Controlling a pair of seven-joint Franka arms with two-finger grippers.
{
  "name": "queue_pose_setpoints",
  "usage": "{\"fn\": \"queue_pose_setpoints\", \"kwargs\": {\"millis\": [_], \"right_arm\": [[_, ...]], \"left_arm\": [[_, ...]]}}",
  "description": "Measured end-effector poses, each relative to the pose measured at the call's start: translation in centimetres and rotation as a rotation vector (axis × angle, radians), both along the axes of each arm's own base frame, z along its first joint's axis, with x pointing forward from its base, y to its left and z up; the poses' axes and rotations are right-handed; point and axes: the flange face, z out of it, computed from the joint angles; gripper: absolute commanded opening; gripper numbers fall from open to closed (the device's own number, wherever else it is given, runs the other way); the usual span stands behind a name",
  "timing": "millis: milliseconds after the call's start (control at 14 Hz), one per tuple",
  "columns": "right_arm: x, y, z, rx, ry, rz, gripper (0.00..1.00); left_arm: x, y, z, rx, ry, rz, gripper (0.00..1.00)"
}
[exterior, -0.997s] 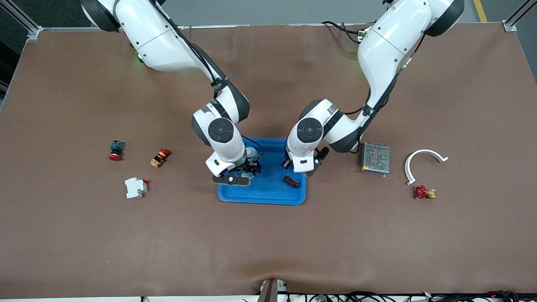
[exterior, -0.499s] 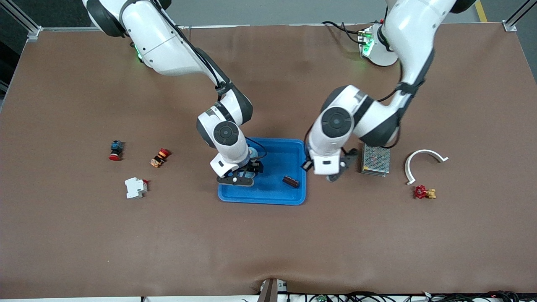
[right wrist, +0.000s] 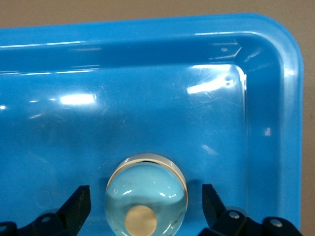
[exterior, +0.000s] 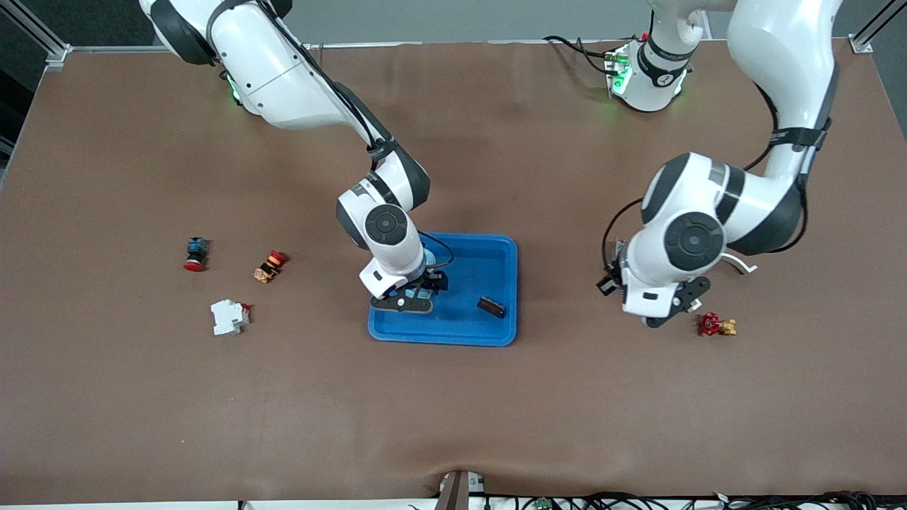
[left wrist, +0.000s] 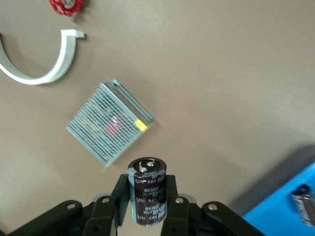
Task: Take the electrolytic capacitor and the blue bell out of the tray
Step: 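Carry the capacitor toward the white arc while the right gripper lifts the bell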
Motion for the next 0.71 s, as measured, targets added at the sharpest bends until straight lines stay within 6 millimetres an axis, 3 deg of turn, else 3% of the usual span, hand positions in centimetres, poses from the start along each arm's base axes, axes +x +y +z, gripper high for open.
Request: {"fn": "queue_pose_setpoints", "kwargs": {"millis": [214, 427, 712], "right_arm": [[0.0, 0.0, -0.3, -0.001, 0.002, 0.0, 0.66], [0.0, 0.0, -0.4, -0.001, 0.002, 0.0, 0.39], [0.1, 0.1, -0.2, 0.002, -0.002, 0.001, 0.37]], "left_arm": [[-0.1, 3.6, -1.0, 0.027, 0.047, -0.04, 0.0], [-1.8, 8.0, -3.9, 0.133, 0.101, -0.097, 0.0], [-3.7, 12.4, -7.5, 0.149, 0.162, -0.106, 0.0]]}}
